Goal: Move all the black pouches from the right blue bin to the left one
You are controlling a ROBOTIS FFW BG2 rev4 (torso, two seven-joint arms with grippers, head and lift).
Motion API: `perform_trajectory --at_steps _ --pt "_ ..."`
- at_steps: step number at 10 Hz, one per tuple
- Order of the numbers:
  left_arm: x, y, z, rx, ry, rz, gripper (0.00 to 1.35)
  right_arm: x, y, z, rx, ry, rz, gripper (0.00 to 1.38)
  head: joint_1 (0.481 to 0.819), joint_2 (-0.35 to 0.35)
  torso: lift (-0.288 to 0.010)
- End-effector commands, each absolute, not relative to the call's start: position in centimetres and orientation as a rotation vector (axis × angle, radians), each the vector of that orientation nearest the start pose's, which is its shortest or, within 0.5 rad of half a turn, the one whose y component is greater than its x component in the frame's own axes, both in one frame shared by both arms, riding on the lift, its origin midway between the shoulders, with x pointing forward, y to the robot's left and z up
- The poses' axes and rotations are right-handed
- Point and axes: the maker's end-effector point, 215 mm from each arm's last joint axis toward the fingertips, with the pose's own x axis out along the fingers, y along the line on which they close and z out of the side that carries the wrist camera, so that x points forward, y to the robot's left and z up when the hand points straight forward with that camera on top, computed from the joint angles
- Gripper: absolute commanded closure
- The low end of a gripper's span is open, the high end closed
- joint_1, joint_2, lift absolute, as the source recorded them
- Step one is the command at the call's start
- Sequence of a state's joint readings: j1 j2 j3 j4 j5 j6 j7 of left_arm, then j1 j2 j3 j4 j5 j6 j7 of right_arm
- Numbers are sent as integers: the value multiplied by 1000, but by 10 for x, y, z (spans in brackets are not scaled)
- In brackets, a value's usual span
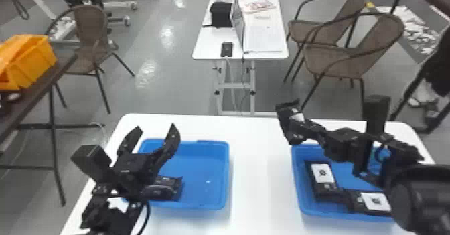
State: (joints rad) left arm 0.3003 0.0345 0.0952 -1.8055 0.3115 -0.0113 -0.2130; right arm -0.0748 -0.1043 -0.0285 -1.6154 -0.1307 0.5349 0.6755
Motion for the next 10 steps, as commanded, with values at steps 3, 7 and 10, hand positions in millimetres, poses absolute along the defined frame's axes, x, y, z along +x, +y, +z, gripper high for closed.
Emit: perform_trajectory --at_steps 3,7,10 --pt "516 204 -354 -430 108 -263 110 565 -28 -386 141 385 951 1280 695 146 0" --pt "528 161 -332 -479 142 -396 110 557 35 -377 162 378 1113 1280 695 195 0" --pt "529 156 -337 -471 162 -401 110 555 61 -359 178 347 1163 1280 695 205 0"
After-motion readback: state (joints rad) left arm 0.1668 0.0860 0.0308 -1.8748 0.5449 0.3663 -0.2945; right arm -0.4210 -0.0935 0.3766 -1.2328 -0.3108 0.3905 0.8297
